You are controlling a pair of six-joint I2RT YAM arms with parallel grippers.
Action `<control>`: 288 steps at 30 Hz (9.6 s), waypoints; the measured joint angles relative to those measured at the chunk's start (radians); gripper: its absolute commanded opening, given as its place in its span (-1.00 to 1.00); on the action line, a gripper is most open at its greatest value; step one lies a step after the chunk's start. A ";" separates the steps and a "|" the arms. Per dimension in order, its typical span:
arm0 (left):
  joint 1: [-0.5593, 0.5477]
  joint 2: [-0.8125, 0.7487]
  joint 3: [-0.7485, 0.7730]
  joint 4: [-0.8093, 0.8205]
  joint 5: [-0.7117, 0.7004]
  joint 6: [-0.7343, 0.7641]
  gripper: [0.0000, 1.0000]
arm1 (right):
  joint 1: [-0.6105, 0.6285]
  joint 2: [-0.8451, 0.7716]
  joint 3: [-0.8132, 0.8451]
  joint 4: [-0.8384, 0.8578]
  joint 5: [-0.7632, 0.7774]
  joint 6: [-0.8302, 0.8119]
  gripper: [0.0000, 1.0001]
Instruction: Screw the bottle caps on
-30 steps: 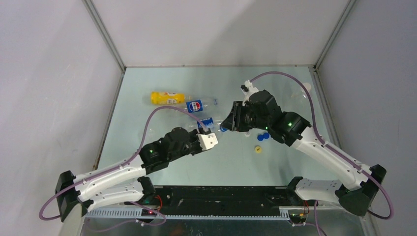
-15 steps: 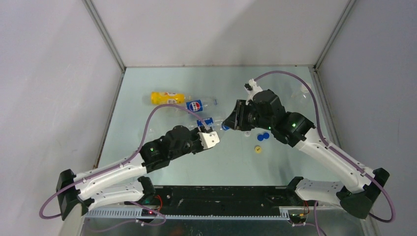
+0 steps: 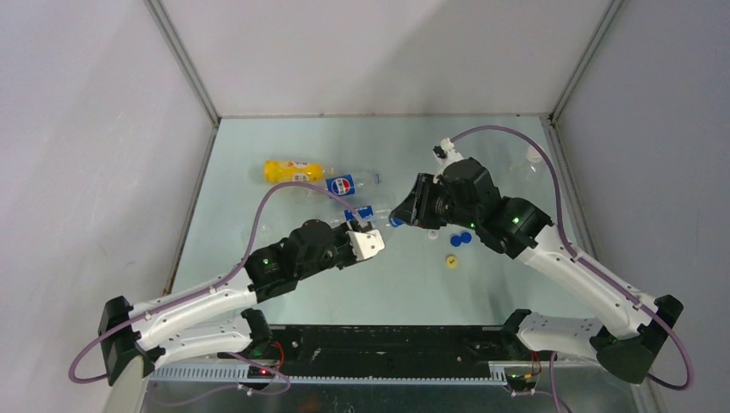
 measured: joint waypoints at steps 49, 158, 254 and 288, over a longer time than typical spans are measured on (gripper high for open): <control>-0.006 -0.115 0.087 -0.279 -0.291 -0.108 -0.57 | 0.141 0.583 -0.156 -0.057 0.283 -0.113 0.22; 0.232 0.090 0.335 -0.689 0.651 0.342 -0.55 | 0.185 -0.203 -0.176 0.038 -0.399 -1.723 -1.00; -0.128 -0.058 -0.230 0.312 -0.274 0.108 -0.75 | 0.009 0.178 0.138 -0.160 -0.150 0.064 0.19; 0.122 -0.078 -0.089 0.088 0.475 -0.109 -0.71 | -0.030 -0.197 0.049 -0.096 -0.511 -1.154 0.29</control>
